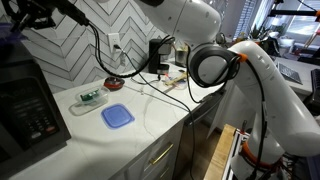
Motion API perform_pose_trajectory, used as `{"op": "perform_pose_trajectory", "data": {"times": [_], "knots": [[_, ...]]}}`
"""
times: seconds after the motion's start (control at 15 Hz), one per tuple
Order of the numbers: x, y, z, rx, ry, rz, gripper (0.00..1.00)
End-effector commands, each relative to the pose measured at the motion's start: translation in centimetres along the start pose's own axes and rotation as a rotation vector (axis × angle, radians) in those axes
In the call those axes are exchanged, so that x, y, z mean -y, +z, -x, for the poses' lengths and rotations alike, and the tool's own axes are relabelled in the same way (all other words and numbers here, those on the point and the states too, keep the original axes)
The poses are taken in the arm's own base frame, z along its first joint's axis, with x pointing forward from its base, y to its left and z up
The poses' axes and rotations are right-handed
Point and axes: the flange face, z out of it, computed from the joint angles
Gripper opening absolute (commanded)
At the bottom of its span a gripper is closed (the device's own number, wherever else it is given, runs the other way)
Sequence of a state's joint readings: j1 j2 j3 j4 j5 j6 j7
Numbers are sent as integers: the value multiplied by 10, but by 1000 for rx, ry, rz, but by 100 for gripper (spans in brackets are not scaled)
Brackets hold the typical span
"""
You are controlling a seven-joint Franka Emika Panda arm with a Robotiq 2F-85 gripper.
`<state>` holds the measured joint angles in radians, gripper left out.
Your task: Remove the lid from the microwave and put it on the cupboard
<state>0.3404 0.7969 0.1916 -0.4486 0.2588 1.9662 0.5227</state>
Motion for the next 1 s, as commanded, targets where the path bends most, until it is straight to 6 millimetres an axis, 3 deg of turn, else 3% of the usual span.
{"op": "perform_pose_trajectory", "data": {"times": [0.0,0.27,0.53,0.93], "knots": [[3,-41,-22,-81,37,-172,2],[-10,-92,-40,-83,49,-215,2],[-32,-126,-32,63,103,-50,2],[-53,-162,-14,268,312,50,2]]}}
